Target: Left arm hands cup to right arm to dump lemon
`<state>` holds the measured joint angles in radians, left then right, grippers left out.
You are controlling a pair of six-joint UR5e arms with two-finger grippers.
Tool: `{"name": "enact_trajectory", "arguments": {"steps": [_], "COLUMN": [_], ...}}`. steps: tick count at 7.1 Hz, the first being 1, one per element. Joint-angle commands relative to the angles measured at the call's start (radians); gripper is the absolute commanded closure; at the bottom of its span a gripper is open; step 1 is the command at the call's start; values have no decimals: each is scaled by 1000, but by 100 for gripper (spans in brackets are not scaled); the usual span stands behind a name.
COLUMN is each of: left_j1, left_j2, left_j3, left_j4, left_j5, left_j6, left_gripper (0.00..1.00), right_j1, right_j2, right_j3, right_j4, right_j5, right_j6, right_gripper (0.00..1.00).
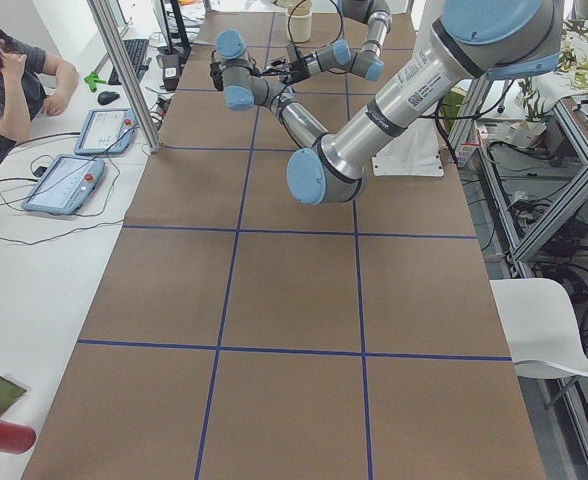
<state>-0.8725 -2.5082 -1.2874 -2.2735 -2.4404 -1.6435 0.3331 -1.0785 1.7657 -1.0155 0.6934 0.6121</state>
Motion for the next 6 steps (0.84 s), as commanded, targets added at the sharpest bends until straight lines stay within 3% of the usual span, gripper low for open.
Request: {"name": "enact_trajectory", "arguments": {"steps": [1, 3, 5, 6], "left_j1": [-92, -152, -222, -259], "left_j2": [0, 17, 75, 104], "left_j3": [42, 88, 88, 86], "left_j4": [5, 6, 6, 8], "left_j5": [-5, -11, -12, -8], "left_j6": [2, 37, 118, 155], "left_gripper": [100, 100, 100, 100], "right_j1": [3, 30, 131, 212], "right_j2": [3, -1, -17, -21], "right_j3": [8, -2, -2, -3], "right_j4": [3, 31, -12, -67], "right_j5": [1, 21, 168, 293], "right_j6": [3, 9, 11, 11], "right_gripper": [0, 0, 0, 0]}}
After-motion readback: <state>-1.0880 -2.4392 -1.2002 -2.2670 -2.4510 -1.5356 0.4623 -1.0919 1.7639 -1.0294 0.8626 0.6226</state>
